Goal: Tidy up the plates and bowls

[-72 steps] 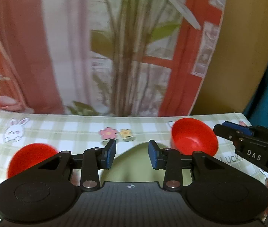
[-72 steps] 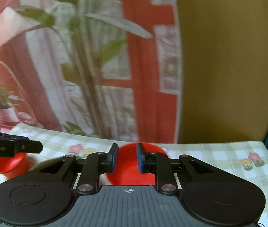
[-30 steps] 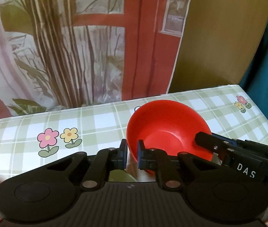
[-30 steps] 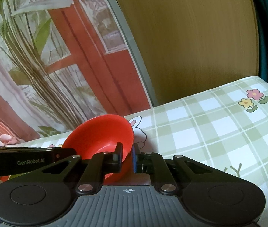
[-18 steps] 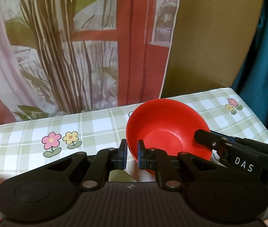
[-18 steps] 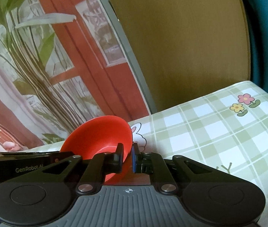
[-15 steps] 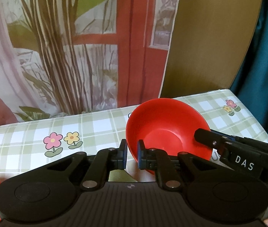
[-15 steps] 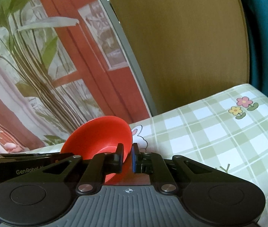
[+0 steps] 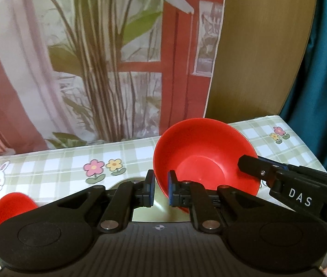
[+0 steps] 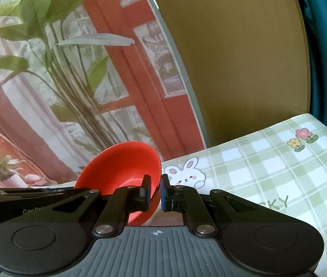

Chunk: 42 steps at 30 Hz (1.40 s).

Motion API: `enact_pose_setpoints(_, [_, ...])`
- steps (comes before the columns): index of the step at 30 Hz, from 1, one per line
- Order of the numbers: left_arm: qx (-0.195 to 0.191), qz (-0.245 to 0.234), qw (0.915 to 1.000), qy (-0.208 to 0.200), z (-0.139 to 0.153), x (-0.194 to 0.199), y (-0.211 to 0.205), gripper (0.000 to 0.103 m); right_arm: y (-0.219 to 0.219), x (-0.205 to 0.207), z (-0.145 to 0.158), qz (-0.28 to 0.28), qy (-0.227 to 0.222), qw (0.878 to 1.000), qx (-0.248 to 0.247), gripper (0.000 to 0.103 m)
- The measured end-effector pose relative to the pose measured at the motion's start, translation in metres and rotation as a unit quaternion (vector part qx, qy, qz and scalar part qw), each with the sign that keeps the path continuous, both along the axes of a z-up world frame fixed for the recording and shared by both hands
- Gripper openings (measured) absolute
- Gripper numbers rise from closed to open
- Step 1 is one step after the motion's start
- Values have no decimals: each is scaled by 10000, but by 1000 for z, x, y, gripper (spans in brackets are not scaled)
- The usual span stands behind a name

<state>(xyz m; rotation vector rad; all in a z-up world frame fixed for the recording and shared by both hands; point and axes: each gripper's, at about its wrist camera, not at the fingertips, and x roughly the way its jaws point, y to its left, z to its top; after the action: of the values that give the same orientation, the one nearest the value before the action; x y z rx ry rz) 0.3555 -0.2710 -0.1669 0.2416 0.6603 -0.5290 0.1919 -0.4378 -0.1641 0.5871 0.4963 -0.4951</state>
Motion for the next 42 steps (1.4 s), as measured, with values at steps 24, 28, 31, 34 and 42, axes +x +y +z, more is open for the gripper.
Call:
enact_pose_setpoints(24, [-558,536,9970,68,11,-23,93,12,83,45,20,803,376,9955,-327,8])
enact_pose_setpoints(28, [-659,647,9957,39,12,-21,111,12,97,58,18,953,455,9937,-368,8])
enact_pose_setpoints(31, [-738,780,9942,6,12,-21,123,12,109,67,16,1058,544,9920,-422,9])
enact_pose_setpoints(34, [-759,887,9931,-96,13,-23,133,12,121,77,10,1199,686,9896,-396,10])
enact_pose_setpoints(42, [-1025,1158,9879,-66,11,-14,170,12,143,112,9,1620,823,9821,-505,10])
